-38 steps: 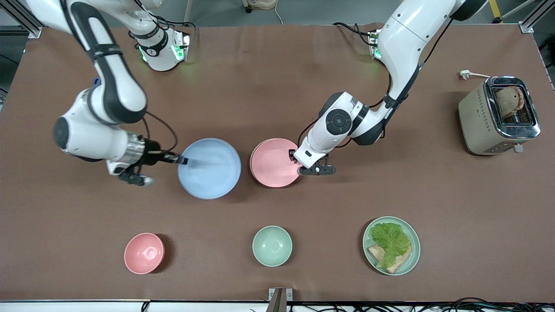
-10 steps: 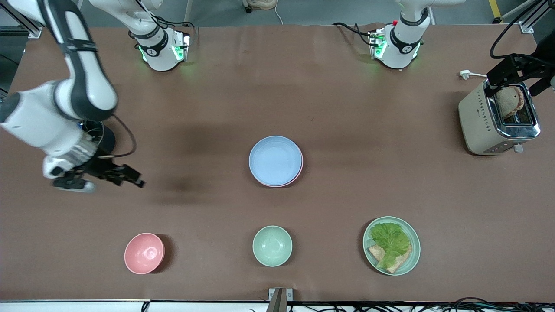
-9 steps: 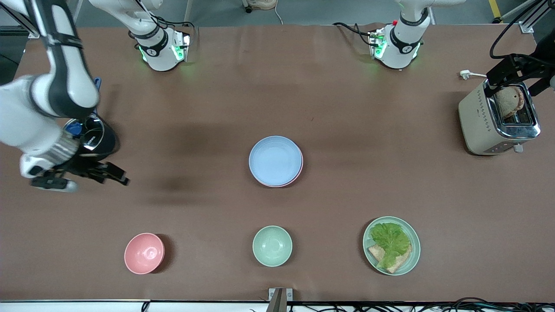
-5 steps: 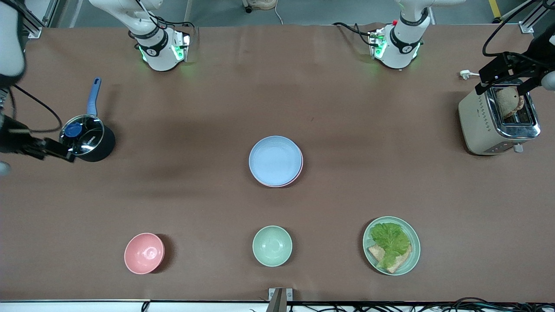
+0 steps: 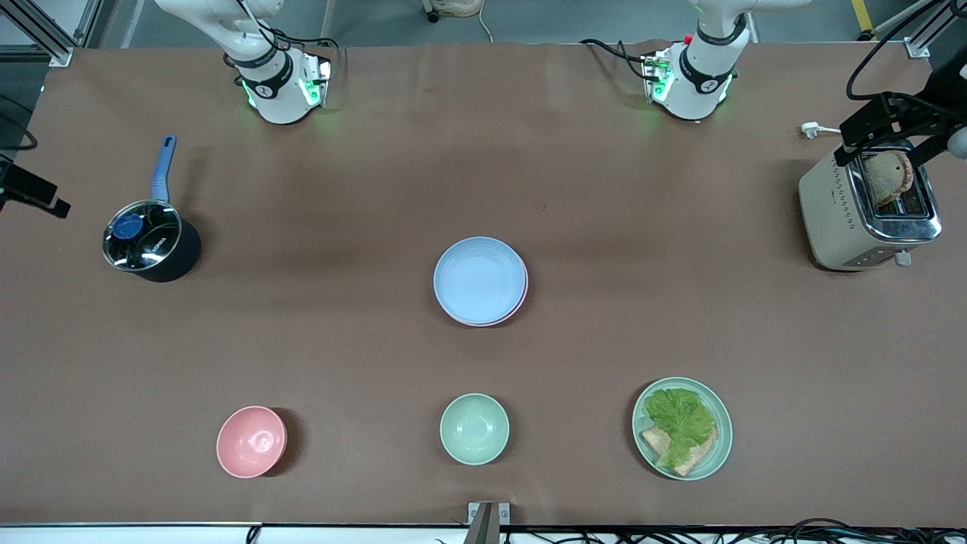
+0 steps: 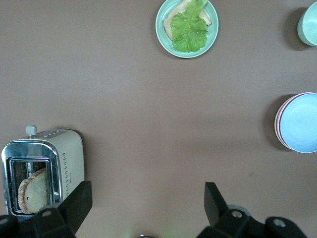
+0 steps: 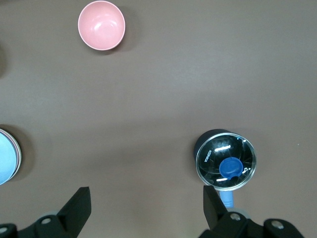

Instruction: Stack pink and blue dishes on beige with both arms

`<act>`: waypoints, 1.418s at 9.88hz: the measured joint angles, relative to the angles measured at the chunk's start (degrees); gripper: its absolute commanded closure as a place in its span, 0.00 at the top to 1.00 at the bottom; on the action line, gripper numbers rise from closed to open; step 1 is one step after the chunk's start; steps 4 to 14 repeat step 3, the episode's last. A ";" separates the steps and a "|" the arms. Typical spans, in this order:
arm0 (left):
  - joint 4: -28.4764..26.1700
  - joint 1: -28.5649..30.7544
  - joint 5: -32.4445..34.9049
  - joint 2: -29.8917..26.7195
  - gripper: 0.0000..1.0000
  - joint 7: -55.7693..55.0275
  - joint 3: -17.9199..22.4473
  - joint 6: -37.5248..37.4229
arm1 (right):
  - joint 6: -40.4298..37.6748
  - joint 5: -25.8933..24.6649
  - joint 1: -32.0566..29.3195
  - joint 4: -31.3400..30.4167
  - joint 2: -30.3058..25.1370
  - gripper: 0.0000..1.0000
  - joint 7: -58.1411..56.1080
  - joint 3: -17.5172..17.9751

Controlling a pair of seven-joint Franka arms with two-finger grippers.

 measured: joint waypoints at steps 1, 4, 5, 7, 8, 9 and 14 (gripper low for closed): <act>0.00 0.00 0.17 0.00 1.00 0.07 -0.02 -0.04 | 1.92 -0.05 0.00 -2.95 -2.11 1.00 0.50 0.29; 0.00 0.00 0.17 0.00 1.00 0.07 -0.10 -0.10 | 0.45 -0.25 -0.06 -1.76 -3.50 1.00 1.11 0.51; 0.00 0.00 0.17 0.00 1.00 0.07 -0.10 -0.10 | 0.45 -0.25 -0.06 -1.76 -3.50 1.00 1.11 0.51; 0.00 0.00 0.17 0.00 1.00 0.07 -0.10 -0.10 | 0.45 -0.25 -0.06 -1.76 -3.50 1.00 1.11 0.51; 0.00 0.00 0.17 0.00 1.00 0.07 -0.10 -0.10 | 0.45 -0.25 -0.06 -1.76 -3.50 1.00 1.11 0.51; 0.00 0.00 0.17 0.00 1.00 0.07 -0.10 -0.10 | 0.45 -0.25 -0.06 -1.76 -3.50 1.00 1.11 0.51; 0.00 0.00 0.17 0.00 1.00 0.07 -0.10 -0.10 | 0.45 -0.25 -0.06 -1.76 -3.50 1.00 1.11 0.51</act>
